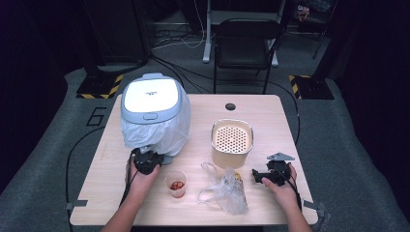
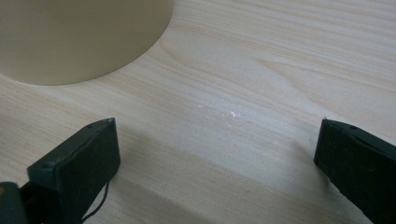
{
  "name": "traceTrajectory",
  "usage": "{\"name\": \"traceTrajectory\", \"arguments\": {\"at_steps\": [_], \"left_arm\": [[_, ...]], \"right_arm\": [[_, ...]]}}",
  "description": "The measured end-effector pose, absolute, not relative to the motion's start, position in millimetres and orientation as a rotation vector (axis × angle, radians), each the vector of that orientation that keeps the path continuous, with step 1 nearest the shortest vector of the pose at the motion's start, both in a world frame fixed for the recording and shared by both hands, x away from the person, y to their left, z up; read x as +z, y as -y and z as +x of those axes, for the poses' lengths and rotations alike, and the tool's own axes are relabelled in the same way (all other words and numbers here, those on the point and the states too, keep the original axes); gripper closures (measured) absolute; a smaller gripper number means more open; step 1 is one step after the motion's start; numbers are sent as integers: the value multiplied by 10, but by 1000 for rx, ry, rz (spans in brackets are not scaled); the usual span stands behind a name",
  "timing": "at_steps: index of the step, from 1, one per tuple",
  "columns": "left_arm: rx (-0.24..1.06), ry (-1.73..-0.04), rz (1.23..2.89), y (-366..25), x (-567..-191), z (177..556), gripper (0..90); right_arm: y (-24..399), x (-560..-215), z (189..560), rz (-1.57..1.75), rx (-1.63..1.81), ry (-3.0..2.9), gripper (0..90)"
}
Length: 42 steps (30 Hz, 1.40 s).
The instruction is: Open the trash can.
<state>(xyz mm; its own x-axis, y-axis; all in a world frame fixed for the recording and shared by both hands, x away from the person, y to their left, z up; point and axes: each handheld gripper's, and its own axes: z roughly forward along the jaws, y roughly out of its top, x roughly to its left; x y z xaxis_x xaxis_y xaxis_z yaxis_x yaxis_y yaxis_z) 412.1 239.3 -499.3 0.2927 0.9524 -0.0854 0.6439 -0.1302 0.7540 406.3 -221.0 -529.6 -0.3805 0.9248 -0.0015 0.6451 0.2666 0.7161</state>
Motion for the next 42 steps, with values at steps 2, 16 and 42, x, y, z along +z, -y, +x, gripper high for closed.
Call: {"name": "traceTrajectory", "arguments": {"at_steps": [2, 16, 42], "left_arm": [[565, -1425, 1874, -2395, -4991, 4118, 709], [527, -1437, 1846, -2322, -5012, 4158, 707], [595, -1357, 1891, -2356, -5162, 4122, 706]], "right_arm": [[2210, -5296, 4063, 1420, 893, -2121, 0], [2210, -5296, 4063, 1421, 893, -2121, 0], [2209, -5296, 4062, 1423, 894, -2120, 0]]}}
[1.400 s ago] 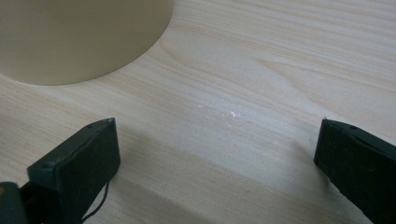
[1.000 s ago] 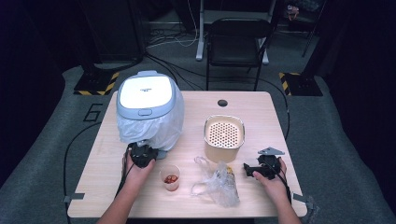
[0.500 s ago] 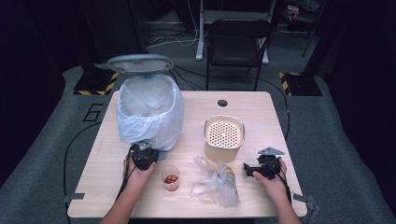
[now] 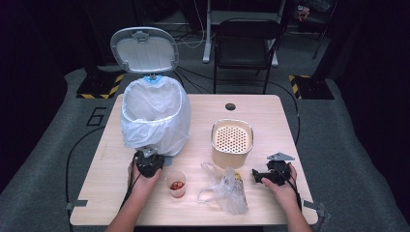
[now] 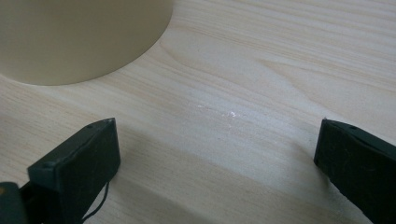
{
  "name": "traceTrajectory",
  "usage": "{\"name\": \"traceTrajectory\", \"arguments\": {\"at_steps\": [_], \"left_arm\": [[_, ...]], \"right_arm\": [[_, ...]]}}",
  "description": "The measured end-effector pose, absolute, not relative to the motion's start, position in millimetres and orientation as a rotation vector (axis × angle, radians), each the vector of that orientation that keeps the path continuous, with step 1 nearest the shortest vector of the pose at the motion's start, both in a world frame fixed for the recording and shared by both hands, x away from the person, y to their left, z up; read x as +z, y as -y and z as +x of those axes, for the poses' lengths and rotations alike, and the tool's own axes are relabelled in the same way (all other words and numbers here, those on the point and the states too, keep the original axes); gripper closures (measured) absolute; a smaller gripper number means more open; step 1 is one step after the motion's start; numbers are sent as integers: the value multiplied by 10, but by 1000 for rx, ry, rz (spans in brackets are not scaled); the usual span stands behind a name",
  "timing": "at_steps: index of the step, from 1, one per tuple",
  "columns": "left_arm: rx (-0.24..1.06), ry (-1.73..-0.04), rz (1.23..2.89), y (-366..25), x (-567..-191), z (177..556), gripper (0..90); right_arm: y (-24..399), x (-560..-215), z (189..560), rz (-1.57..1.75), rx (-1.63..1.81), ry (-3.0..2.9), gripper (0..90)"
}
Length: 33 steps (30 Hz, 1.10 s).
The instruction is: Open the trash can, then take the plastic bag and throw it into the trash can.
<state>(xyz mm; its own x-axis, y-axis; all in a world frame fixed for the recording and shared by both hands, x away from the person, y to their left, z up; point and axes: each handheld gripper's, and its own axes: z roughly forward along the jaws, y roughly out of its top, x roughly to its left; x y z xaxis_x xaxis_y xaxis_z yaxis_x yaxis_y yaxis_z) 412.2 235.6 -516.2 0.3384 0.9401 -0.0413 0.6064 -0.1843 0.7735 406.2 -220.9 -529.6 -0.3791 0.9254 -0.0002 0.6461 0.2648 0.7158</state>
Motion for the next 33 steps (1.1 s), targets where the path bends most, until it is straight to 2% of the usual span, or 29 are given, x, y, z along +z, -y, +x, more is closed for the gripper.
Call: {"name": "traceTrajectory", "arguments": {"at_steps": [6, 10, 13, 21, 33], "left_arm": [[606, -1354, 1893, -2364, -5167, 4121, 706], [602, -1340, 1901, -2370, -5167, 4122, 706], [609, -1335, 1910, -2370, -5166, 4123, 706], [606, -1329, 1899, -2380, -5178, 4116, 706], [565, -1318, 1908, -2403, -5163, 4125, 706]], "right_arm": [[2204, -5290, 4054, 1428, 901, -2104, 38], [2187, -5254, 4031, 1437, 913, -2102, 153], [2187, -5244, 4027, 1442, 902, -2108, 161], [2210, -5025, 3873, 1462, 919, -2110, 276], [2129, -4735, 3631, 1344, 975, -2185, 220]]}}
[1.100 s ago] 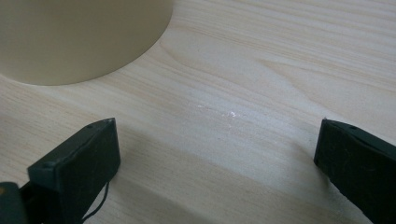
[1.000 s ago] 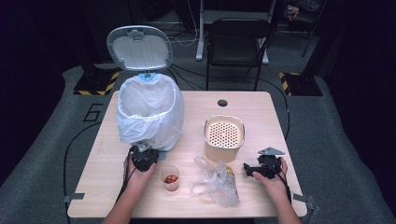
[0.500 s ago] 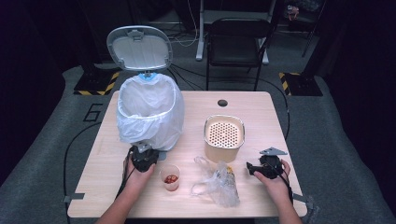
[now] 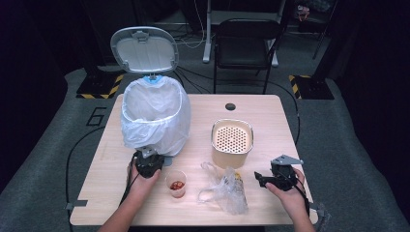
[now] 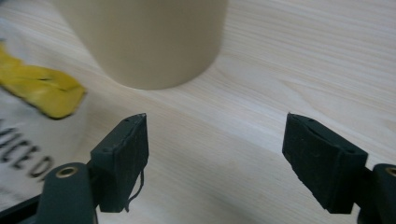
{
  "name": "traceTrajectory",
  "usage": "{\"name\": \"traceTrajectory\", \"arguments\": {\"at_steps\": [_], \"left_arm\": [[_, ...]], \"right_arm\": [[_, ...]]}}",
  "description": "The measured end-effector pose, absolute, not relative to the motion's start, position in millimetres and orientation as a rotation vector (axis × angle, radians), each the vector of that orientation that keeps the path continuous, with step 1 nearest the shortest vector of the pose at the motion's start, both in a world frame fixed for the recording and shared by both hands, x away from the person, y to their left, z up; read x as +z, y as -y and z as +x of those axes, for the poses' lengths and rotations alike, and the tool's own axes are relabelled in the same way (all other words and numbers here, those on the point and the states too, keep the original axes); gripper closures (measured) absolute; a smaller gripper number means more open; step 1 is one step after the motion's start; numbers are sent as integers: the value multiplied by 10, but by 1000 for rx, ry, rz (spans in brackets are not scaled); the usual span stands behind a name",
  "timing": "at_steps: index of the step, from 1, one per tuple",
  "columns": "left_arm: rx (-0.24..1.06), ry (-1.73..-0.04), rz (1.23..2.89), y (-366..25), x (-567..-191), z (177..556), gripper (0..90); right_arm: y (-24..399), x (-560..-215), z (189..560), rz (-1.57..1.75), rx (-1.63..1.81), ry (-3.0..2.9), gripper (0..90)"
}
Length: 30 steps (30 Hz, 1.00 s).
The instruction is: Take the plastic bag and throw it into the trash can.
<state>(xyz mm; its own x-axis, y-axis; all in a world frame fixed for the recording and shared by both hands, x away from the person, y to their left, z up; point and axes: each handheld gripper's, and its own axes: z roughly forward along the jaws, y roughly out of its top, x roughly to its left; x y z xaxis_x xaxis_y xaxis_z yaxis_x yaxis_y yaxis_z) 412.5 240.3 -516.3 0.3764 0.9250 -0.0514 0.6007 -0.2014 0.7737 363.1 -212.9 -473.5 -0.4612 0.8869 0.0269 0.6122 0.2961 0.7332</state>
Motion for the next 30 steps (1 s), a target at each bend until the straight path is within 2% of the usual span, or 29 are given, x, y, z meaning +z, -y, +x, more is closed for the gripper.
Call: {"name": "traceTrajectory", "arguments": {"at_steps": [16, 25, 30], "left_arm": [[590, -1325, 1899, -2389, -5172, 4124, 706], [581, -1324, 1914, -2395, -5162, 4124, 706], [592, -1325, 1906, -2389, -5168, 4124, 705]], "right_arm": [[1736, -4498, 3442, 1177, 1128, -2300, 144], [1618, -4347, 3344, 1109, 1196, -2343, 142], [1462, -4496, 3355, 1071, 1181, -2422, 139]]}}
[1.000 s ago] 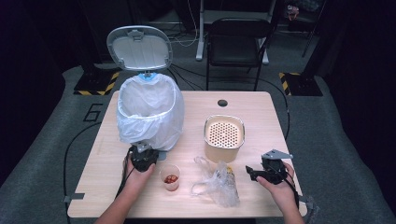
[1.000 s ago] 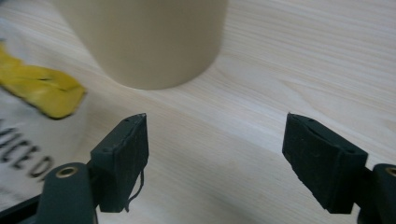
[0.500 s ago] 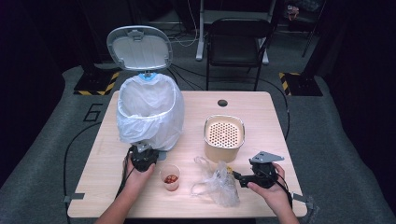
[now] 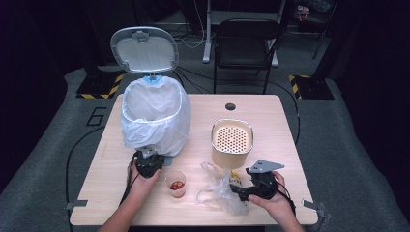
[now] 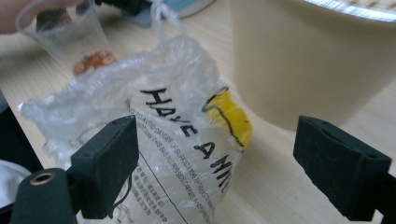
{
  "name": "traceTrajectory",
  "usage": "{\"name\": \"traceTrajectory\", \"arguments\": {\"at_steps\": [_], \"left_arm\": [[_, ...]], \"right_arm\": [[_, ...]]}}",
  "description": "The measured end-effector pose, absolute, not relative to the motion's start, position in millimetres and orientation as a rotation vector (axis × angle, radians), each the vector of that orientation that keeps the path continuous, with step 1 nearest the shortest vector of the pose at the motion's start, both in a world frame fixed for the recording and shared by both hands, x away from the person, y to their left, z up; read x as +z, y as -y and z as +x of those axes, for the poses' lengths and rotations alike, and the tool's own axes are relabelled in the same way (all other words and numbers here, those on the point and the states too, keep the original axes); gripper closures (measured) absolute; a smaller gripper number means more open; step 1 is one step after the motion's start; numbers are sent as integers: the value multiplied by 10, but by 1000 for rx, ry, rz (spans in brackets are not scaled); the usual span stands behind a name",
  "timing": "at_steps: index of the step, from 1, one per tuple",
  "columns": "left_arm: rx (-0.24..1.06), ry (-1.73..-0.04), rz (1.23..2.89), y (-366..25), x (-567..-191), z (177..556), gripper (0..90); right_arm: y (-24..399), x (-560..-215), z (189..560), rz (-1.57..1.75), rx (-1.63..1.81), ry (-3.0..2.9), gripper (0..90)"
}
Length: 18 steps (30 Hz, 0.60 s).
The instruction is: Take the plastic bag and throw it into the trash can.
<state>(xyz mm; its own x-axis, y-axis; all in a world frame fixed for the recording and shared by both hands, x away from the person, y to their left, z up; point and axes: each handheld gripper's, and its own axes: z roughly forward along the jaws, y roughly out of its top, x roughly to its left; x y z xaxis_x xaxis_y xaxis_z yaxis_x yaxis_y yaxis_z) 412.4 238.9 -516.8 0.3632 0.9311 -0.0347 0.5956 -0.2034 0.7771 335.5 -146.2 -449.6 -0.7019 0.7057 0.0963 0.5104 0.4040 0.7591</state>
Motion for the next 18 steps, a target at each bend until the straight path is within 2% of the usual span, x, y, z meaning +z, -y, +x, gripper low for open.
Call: {"name": "traceTrajectory", "arguments": {"at_steps": [15, 18], "left_arm": [[588, -1321, 1919, -2390, -5163, 4122, 705], [587, -1320, 1919, -2390, -5163, 4122, 705]], "right_arm": [[1265, -4924, 3413, 1052, 1059, -2519, 148], [1240, -4977, 3414, 1035, 1058, -2505, 173]]}}
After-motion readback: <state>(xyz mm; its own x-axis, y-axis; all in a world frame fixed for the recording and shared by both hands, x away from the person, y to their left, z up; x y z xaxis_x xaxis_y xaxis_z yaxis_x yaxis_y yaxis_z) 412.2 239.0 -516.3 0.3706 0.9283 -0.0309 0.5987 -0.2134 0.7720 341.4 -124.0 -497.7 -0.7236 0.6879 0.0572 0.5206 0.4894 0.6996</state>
